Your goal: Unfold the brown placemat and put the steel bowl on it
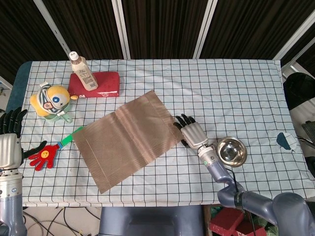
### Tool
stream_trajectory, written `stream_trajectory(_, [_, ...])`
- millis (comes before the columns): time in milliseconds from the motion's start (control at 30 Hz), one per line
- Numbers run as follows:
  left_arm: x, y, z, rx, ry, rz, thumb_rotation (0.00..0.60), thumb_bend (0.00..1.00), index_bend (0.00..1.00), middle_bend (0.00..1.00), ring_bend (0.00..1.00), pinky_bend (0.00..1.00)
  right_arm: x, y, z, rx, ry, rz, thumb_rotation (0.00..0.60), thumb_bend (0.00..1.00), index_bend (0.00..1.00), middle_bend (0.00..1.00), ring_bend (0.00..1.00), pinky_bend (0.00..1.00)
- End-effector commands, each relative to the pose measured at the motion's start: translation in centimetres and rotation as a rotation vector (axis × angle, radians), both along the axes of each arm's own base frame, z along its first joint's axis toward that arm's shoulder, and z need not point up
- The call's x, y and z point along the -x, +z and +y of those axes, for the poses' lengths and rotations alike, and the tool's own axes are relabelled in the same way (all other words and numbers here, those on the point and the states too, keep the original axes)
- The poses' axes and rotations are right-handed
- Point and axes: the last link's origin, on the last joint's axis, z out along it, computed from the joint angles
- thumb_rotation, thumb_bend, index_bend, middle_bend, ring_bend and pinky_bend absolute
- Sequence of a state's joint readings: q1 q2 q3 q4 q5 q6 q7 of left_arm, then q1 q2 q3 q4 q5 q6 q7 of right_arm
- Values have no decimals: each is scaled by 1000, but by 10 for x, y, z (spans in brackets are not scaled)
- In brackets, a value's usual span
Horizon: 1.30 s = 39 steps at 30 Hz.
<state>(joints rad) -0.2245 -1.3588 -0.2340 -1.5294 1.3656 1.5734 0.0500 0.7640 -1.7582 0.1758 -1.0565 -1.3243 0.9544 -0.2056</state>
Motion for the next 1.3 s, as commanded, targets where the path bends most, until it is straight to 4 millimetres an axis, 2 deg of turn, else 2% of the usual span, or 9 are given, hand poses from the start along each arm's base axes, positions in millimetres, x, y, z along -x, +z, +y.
stream_trajectory(33, [0, 0, 0, 2, 0, -2, 600, 18, 109, 56, 13, 12, 0, 0, 0, -1, -3, -10, 600, 317, 227, 79, 48, 161])
stream_trajectory(267, [0, 0, 0, 3, -1, -6, 600, 18, 109, 56, 13, 12, 2, -3, -1, -12, -29, -35, 600, 387, 229, 79, 48, 161])
stream_trajectory(833, [-1, 0, 0, 7, -1, -16, 600, 19, 116, 56, 13, 12, 3, -11, -5, -27, -65, -60, 600, 310, 238, 79, 48, 161])
stream_trajectory(1200, [-2, 0, 0, 9, -3, -24, 600, 21, 117, 56, 13, 13, 1, -18, -8, -31, -56, -60, 600, 307, 265, 82, 48, 161])
stream_trajectory(1300, [-2, 0, 0, 10, -4, -26, 600, 21, 118, 56, 13, 13, -1, -20, -10, -29, -54, -66, 600, 329, 300, 95, 59, 161])
